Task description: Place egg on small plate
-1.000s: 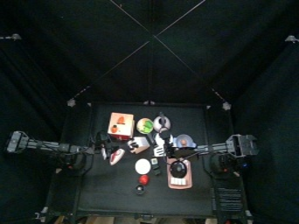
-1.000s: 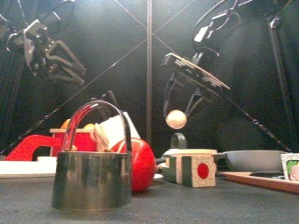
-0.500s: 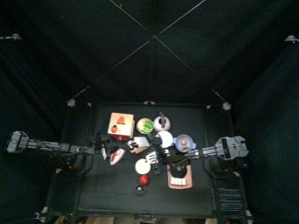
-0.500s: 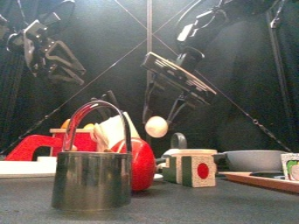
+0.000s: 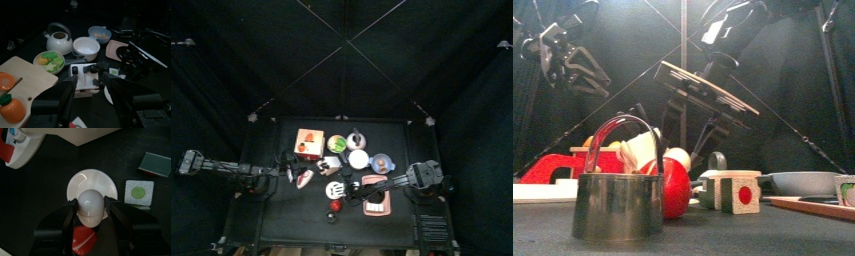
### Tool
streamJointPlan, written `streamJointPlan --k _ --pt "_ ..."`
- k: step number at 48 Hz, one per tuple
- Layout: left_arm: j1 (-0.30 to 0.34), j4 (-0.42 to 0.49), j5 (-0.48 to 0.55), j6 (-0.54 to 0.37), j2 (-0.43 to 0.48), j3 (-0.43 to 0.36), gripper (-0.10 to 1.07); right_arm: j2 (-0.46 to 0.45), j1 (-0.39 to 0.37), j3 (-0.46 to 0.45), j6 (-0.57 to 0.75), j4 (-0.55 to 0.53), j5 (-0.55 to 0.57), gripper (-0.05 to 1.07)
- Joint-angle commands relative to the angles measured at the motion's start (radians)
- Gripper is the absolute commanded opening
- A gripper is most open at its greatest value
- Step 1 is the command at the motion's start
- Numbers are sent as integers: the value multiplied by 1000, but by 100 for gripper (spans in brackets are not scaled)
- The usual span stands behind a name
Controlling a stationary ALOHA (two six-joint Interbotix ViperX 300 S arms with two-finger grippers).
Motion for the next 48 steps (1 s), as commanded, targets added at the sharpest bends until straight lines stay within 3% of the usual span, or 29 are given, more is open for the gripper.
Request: streamJointPlan --k 1,48 --pt "0 2 0 0 2 -11 84 -17 0 -37 5 -3 5 62" --pt "-2 -2 -2 0 2 -11 84 61 -3 -97 17 9 49 63"
